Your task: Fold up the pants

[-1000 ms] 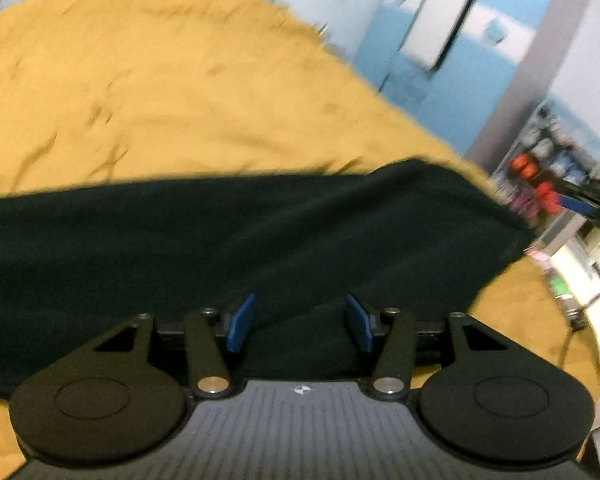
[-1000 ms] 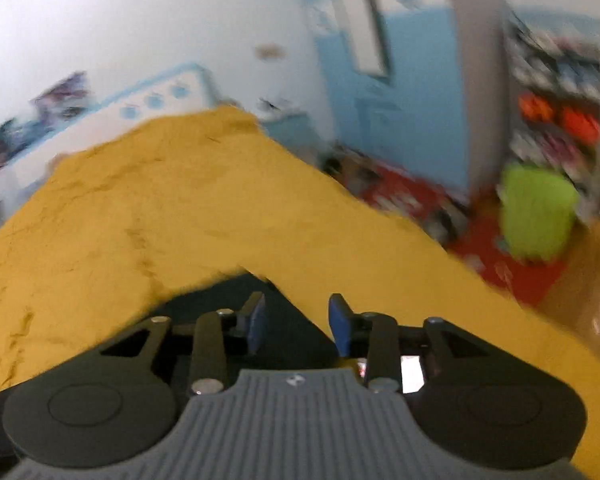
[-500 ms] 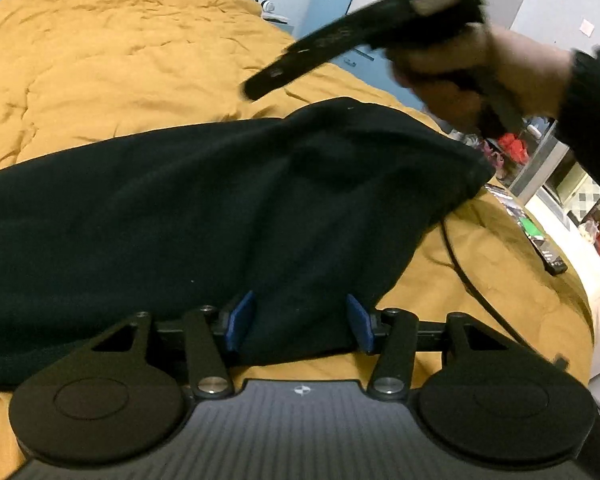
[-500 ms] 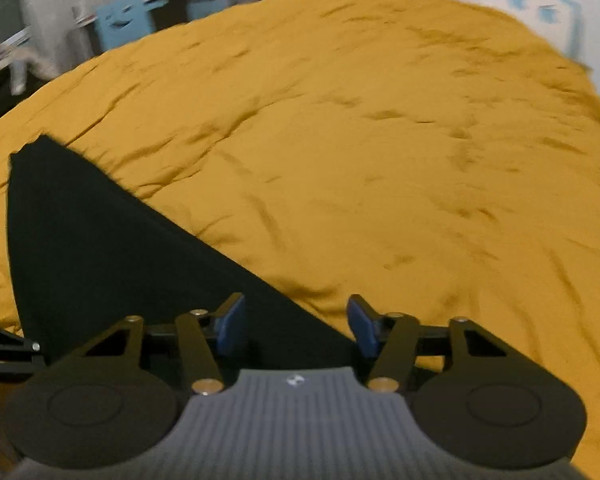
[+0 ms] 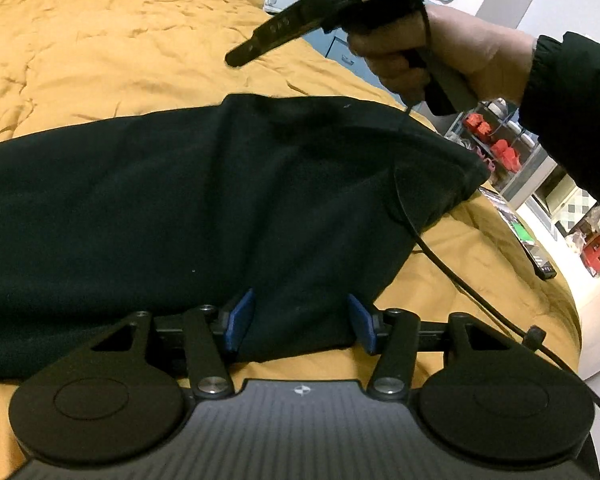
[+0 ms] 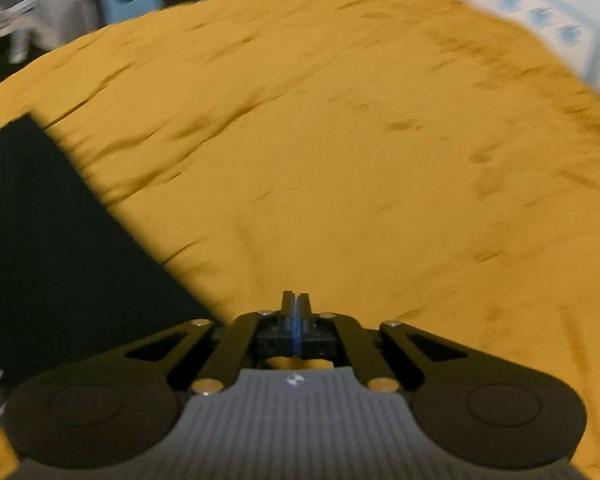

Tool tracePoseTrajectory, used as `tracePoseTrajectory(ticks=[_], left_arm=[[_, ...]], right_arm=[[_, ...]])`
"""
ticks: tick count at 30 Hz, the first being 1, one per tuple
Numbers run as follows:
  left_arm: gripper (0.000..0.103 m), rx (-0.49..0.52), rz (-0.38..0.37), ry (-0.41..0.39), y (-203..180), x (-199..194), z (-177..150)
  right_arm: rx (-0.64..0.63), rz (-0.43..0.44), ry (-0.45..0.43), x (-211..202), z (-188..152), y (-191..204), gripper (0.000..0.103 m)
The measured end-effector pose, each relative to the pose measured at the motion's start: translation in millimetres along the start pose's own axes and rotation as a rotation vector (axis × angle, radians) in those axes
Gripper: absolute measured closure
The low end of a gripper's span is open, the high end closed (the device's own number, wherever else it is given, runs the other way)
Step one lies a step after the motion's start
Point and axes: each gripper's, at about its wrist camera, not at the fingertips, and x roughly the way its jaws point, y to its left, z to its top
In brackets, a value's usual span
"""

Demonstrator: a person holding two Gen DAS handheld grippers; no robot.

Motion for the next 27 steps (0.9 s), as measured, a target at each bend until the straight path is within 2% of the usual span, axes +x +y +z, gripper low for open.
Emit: tracePoseTrajectory(ticks=[5, 6, 7, 8, 12, 13, 14, 15, 16, 17, 19, 20, 21, 23, 24, 27], left_arm=[[0.04, -0.01, -0.004, -0.01, 2, 0, -1], [0.039, -0.01, -0.005, -0.012, 2, 0, -1], [0.039, -0.013, -0.007, -0.015, 2, 0, -1], [0.039, -0.016, -0.008, -0.017, 3, -1, -1], [0.039, -0.026, -0.01, -0.025, 4, -1, -2], [0.039, -0.024, -0.007, -0.025, 4, -1, -2], [0.039, -0.025, -0.005, -0.026, 4, -1, -2], [0.039, -0.028, -0.002, -0.026, 3, -1, -2], [0.04, -0.032, 0.001, -0.027, 3, -2, -1], [0.043, -0.047, 0.009, -0.045, 3, -8, -1], [0.049, -0.103, 0.04, -0.109, 6, -34, -5], [0.049, -0.108, 0.047, -0.139, 9, -49, -9], [0.048, -0.103, 0.064, -0.177, 13, -69, -13], [0.038, -0.128, 0.133, -0.249, 33, -111, -26], [0.037, -0.171, 0.166, -0.278, 48, -130, -32], [0.03, -0.407, 0.263, -0.344, 116, -187, -55]], right_arm=[[0.053, -0.008, 0.026, -7, -6, -23, 0.1], [0.065, 0.013, 0.041, -10, -11, -28, 0.095], [0.071, 0.037, 0.053, -13, -15, -32, 0.081], [0.072, 0.058, 0.054, -14, -20, -34, 0.077], [0.134, 0.212, 0.064, -18, -44, -39, 0.078], [0.13, 0.187, 0.086, -14, -50, -36, 0.078], [0.126, 0.11, 0.124, -7, -53, -34, 0.078], [0.118, -0.011, 0.162, 2, -56, -32, 0.079], [0.131, -0.133, 0.161, 5, -58, -32, 0.081], [0.188, -0.196, 0.122, -1, -58, -35, 0.083], [0.303, -0.21, -0.012, -27, -60, -34, 0.082], [0.324, -0.191, -0.073, -42, -61, -26, 0.081], [0.32, -0.164, -0.115, -55, -62, -14, 0.074], [0.288, -0.098, -0.154, -73, -65, 16, 0.065], [0.27, -0.057, -0.163, -80, -67, 34, 0.064], [0.239, 0.054, -0.183, -87, -70, 88, 0.059]])
